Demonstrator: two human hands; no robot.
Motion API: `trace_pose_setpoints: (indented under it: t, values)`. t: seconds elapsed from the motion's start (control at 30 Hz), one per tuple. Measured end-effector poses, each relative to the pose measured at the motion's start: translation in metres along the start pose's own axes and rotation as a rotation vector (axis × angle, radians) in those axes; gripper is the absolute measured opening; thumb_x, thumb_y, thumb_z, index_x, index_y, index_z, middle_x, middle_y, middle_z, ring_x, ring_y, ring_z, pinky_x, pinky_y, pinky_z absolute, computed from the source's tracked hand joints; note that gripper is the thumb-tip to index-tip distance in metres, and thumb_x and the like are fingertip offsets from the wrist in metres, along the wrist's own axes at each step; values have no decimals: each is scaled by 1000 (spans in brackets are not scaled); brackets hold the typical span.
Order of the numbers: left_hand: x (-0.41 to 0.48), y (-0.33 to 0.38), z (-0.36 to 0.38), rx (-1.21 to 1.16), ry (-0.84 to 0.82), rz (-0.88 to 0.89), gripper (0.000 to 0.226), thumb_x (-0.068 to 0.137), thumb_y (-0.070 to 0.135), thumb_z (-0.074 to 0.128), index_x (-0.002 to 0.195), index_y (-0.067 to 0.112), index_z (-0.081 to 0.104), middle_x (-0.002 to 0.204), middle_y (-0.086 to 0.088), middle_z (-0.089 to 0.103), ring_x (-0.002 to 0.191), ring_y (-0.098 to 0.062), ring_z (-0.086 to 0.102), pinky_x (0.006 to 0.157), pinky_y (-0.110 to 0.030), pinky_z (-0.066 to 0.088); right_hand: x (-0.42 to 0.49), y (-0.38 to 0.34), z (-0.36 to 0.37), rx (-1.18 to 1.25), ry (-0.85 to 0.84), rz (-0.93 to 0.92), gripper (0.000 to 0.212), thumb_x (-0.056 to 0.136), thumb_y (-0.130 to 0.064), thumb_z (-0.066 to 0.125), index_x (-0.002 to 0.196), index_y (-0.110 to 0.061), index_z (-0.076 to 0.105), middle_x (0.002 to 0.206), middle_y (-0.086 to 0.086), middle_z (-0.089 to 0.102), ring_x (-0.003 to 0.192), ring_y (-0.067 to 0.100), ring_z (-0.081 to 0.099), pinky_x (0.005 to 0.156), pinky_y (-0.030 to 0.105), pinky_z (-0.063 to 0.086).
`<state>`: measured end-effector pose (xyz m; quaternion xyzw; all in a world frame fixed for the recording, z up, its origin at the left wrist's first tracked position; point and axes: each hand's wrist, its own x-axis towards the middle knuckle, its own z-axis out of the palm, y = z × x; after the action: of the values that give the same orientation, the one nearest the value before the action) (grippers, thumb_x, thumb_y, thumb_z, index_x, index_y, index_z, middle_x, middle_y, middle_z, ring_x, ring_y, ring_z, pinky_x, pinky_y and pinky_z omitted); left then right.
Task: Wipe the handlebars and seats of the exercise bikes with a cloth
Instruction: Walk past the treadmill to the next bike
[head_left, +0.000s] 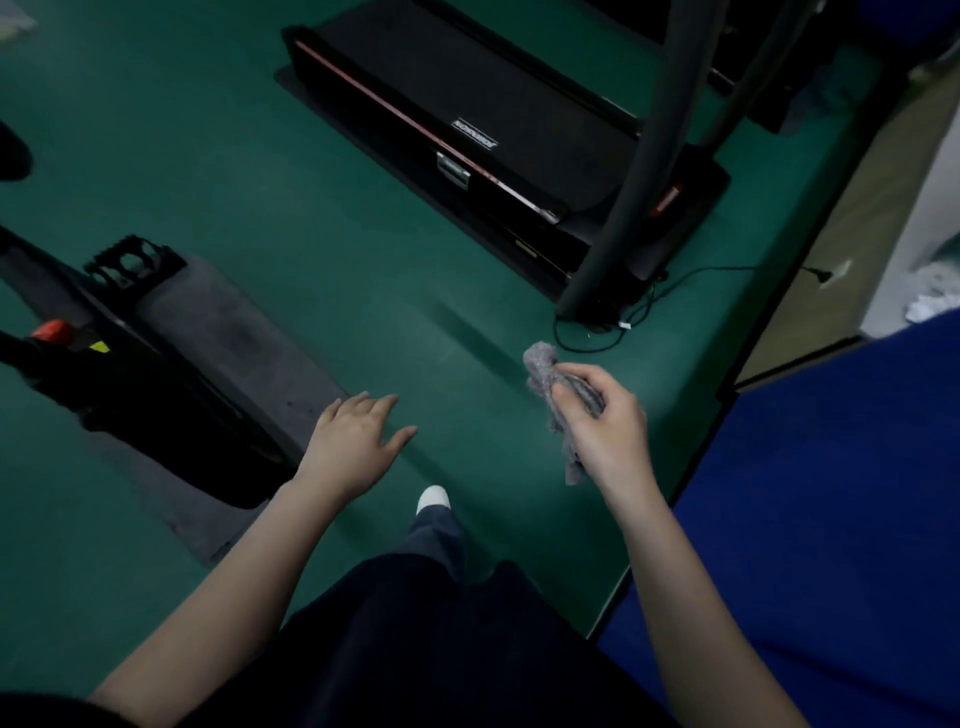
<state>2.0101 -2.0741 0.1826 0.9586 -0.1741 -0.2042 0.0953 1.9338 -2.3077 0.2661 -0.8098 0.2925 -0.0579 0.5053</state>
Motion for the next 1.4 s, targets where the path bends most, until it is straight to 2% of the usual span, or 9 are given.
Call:
trace_pose_setpoints:
  t: [0.1,0.2,0.33,0.43,0.6,0.77,0.9,1.17,1.4]
  values:
    - [26,-10,-19,-12,29,-34,60,95,53,39,144,17,36,145,-7,45,141,-19,28,116,-36,16,39,-20,15,-21,-48,-31,16,89,-16,62,104,-21,69,92,-13,67,87,5,62,78,19,47]
    - [38,-20,-30,-52,38,-104,60,95,53,39,144,17,36,145,-7,45,141,-19,29,116,-37,15,66,-35,31,-41,-123,-48,17,89,-16,63,104,-22,68,91,-15,67,88,4,62,75,11,45]
    - [49,-32,-38,-95,37,-198,60,95,53,39,144,17,36,145,-7,45,141,-19,28,117,-37,16,100,-58,56,-81,-231,-96,18,89,-15,64,105,-18,69,99,-6,70,95,11,64,87,24,49]
    - [56,-40,-44,-139,53,-284,60,95,52,40,143,16,37,144,-8,46,141,-20,29,116,-37,18,125,-73,74,-96,-311,-146,19,88,-14,64,105,-18,70,101,-4,70,99,12,64,92,28,49]
    - [82,-47,-55,-168,76,-413,59,96,51,41,143,15,38,144,-8,46,140,-21,31,114,-36,20,181,-95,95,-120,-422,-206,16,88,-14,65,101,-23,69,96,-10,69,95,8,63,88,21,47]
    - [132,-41,-72,-222,77,-556,61,96,52,37,146,17,32,148,-7,41,142,-20,27,116,-37,17,256,-118,105,-171,-523,-274,18,88,-15,65,104,-20,70,98,-8,69,96,8,63,82,11,44]
    - [174,-28,-90,-273,108,-605,62,97,53,35,147,17,30,149,-5,39,142,-19,25,117,-37,15,312,-139,107,-195,-574,-312,19,89,-16,64,106,-20,69,102,-5,70,98,10,63,89,22,46]
    - [218,-17,-109,-359,183,-729,60,97,52,36,147,19,30,152,0,35,142,-15,25,118,-37,13,383,-169,135,-242,-694,-359,19,89,-16,64,107,-18,69,101,-5,69,97,10,63,84,18,44]
    - [225,-56,-119,-414,214,-884,61,96,53,37,146,20,32,153,0,33,142,-15,26,117,-38,15,407,-205,197,-260,-813,-401,19,89,-16,65,107,-18,70,99,-6,69,96,9,63,86,18,45]
